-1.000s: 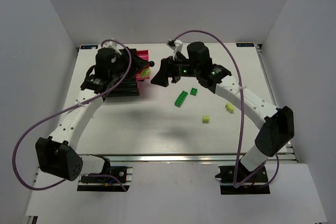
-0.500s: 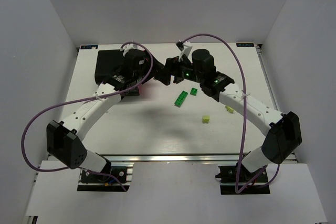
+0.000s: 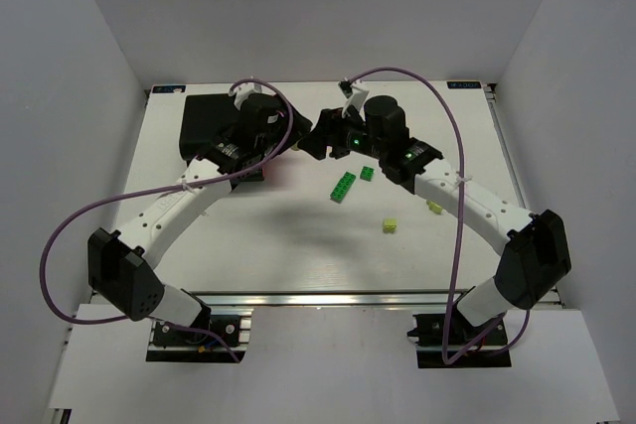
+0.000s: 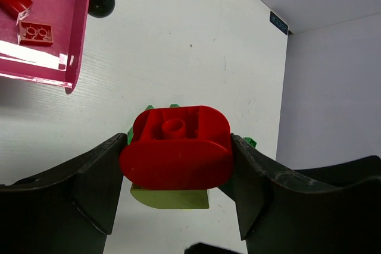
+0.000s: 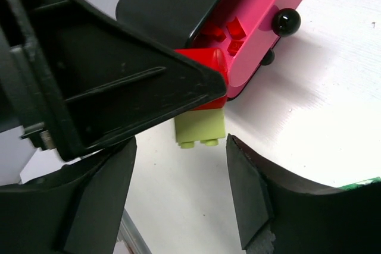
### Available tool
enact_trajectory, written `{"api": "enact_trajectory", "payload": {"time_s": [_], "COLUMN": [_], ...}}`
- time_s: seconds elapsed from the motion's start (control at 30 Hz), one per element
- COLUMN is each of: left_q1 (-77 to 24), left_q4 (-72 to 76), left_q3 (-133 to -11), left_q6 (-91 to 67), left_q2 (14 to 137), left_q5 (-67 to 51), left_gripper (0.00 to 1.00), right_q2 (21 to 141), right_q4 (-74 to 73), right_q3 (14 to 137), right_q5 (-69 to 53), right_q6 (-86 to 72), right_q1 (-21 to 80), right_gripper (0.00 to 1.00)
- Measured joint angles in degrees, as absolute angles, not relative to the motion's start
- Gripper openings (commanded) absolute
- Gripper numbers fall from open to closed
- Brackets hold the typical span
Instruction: Sort the legos into containers by color
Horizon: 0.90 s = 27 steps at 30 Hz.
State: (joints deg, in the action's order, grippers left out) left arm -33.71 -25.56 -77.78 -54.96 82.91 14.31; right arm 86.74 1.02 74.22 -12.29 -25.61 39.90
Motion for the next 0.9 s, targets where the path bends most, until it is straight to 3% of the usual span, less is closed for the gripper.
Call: {"api": "enact_trajectory", "payload": {"time_s": [0.6, 0.77, 0.9], "left_q1": [-34.0, -34.0, -33.9], "left_q4": [-25.1, -24.8, -24.8], "left_q3": [-77.3, -76.9, -76.8], "left_q6": [-55.2, -55.6, -55.6], "left_q2": [80.8, 80.7, 80.7], "left_q5": [13.4, 13.0, 12.9], "left_gripper": [0.0, 0.0, 0.0], "right_q2": [90.3, 91.0, 91.3], "right_q4": [7.9, 8.9, 9.8], "right_q3": [72.3, 72.3, 72.3], "right_q5": [-20.5, -22.4, -23.4], "right_q6": [-26.5, -26.7, -27.0], "right_q1": [37.2, 37.1, 37.1], "right_gripper": [0.58, 0.47, 0.47]}}
